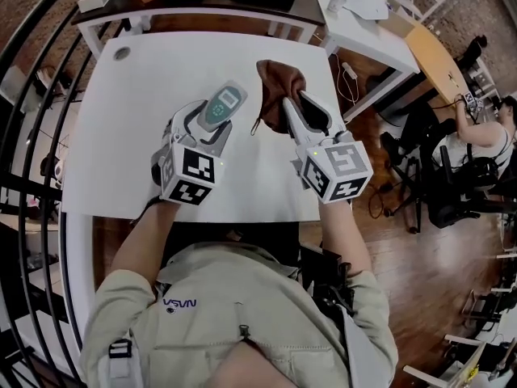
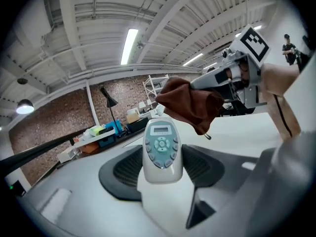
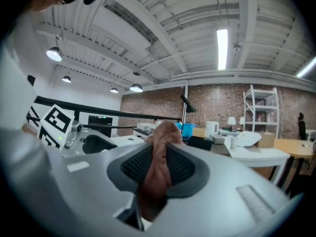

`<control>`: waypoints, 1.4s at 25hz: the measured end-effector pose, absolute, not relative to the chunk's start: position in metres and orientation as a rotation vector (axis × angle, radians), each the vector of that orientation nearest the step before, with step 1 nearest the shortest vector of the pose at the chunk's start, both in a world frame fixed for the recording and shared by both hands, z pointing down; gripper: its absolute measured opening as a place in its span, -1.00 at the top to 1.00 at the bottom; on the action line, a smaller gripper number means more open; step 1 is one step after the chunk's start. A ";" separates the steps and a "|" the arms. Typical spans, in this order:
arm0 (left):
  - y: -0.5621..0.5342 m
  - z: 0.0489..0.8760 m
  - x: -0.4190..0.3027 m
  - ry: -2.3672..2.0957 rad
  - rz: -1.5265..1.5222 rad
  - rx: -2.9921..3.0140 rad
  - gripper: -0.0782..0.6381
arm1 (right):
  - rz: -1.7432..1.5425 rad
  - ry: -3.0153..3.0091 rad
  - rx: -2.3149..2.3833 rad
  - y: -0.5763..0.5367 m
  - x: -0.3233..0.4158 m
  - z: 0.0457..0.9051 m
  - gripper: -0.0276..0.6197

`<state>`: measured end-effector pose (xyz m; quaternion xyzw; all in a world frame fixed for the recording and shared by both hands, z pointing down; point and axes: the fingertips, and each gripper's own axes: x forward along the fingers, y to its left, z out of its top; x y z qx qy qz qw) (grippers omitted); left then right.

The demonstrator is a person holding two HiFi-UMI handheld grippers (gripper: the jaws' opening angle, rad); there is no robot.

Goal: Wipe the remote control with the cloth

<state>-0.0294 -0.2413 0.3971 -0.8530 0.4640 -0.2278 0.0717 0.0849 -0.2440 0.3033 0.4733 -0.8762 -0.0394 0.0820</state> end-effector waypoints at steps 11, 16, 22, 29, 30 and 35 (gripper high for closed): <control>-0.199 0.345 -0.003 1.302 -0.592 -2.277 0.05 | -0.455 -2.654 1.283 -0.198 0.032 0.275 0.64; -0.197 0.336 0.002 1.307 -0.614 -2.189 0.05 | -0.458 -2.688 0.965 -0.173 -0.011 0.291 0.65; -0.193 0.337 0.002 1.279 -0.628 -2.138 0.05 | -0.329 -2.807 0.852 -0.163 -0.011 0.284 0.66; -0.181 0.330 0.016 1.203 -0.685 -1.901 0.05 | -0.578 -2.659 1.244 -0.194 0.025 0.247 0.66; -0.181 0.329 0.017 1.197 -0.686 -1.879 0.05 | -0.574 -2.666 1.193 -0.190 0.016 0.252 0.66; -0.184 0.325 0.008 1.241 -0.633 -1.919 0.06 | -0.438 -2.785 1.034 -0.170 -0.012 0.265 0.67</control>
